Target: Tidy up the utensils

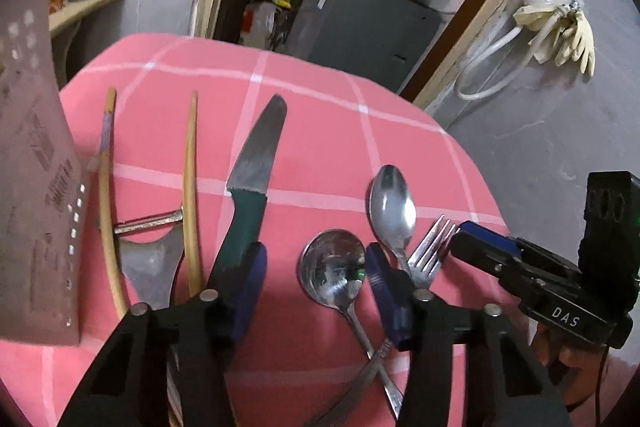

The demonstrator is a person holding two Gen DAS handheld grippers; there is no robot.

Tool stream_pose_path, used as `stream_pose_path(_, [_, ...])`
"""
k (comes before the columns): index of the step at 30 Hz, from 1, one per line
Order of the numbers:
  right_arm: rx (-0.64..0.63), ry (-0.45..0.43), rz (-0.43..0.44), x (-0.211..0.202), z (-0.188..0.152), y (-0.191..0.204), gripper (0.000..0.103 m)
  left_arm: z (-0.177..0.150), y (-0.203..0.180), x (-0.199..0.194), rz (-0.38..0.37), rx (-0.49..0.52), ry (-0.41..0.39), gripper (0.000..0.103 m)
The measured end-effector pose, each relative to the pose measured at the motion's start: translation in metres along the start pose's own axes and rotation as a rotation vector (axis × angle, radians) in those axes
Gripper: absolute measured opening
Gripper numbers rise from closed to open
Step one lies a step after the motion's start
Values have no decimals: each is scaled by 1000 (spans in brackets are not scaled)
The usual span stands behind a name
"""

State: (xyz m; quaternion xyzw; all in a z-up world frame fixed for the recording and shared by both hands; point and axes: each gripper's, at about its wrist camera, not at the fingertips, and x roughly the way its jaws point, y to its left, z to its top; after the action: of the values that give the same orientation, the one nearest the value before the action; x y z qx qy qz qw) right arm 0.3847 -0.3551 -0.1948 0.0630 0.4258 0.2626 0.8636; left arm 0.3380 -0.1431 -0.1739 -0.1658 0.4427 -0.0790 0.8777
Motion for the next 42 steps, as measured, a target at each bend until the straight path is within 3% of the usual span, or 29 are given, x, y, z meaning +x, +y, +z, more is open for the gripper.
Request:
stream_pose_path(7, [39, 46, 47, 13, 4, -3, 16, 6, -1, 16, -26, 9, 69, 27])
stream_pose_path(10, [72, 54, 61, 17, 4, -6, 12, 9, -4, 20, -17, 15, 94, 13])
stream_pose_path(15, [119, 50, 73, 13, 0, -3, 8, 13, -6, 13, -31, 28, 119, 5])
stream_pose_path(21, [158, -18, 40, -23, -9, 11, 5, 10, -19, -17, 20, 111, 106, 3])
stream_pose_path(23, [154, -65, 19, -45, -10, 21, 4, 10, -24, -35, 56, 143, 70, 3])
stream_pose_path(31, [-22, -222, -220, -127, 7, 79, 2, 29, -46, -117, 205, 278, -157, 3])
stream_pose_path(37, [-137, -301, -344, -169, 29, 112, 2, 61, -42, -175, 190, 285, -266, 3])
stream_pose_path(42, [-174, -343, -387, -190, 43, 135, 2, 84, -32, -213, 192, 286, -327, 3])
